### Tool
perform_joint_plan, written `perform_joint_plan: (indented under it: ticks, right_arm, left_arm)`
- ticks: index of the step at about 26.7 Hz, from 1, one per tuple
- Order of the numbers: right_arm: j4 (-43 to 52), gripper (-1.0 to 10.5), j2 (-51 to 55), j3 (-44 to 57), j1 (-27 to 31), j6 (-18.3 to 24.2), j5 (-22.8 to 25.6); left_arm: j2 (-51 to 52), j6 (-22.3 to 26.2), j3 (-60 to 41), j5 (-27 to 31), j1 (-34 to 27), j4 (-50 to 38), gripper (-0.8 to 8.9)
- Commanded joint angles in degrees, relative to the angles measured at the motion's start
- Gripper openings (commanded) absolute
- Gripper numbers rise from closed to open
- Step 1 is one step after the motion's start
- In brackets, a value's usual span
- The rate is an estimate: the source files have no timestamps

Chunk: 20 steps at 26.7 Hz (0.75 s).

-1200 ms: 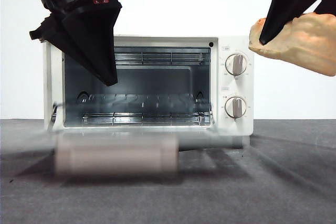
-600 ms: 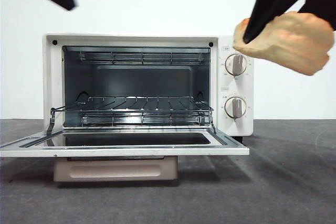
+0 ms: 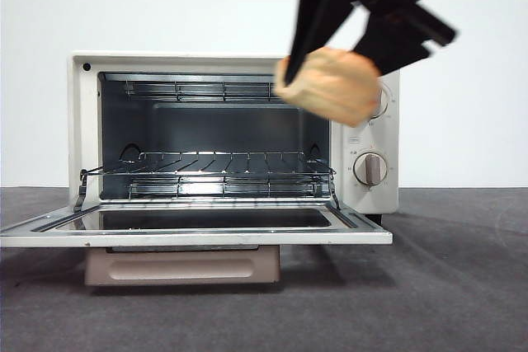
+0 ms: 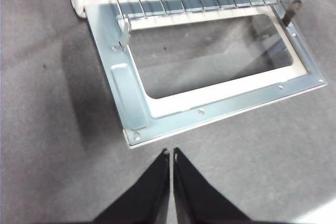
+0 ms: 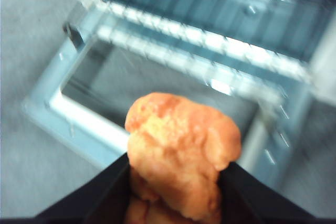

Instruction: The left arm flap open the oven, the right arm pick bread and place it into oven, the left arm flap close the oven

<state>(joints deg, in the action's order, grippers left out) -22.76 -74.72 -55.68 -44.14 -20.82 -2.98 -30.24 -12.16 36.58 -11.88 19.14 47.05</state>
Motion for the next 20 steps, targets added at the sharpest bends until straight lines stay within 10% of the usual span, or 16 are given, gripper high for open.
perform_joint_plan:
  ticks: [1,20]
  right_arm:
    - [2.03,2.0,-6.58,-4.42,-0.2,0.5,0.11]
    - [7.37,2.1,-29.7,-22.45,6.43,-1.95,3.72]
  left_arm:
    - [1.77,-0.68,0.66,-0.15,-0.02,-1.11,0.16]
    - [3.19,-0.55,0.66,-0.15,0.0,-2.05,0.16]
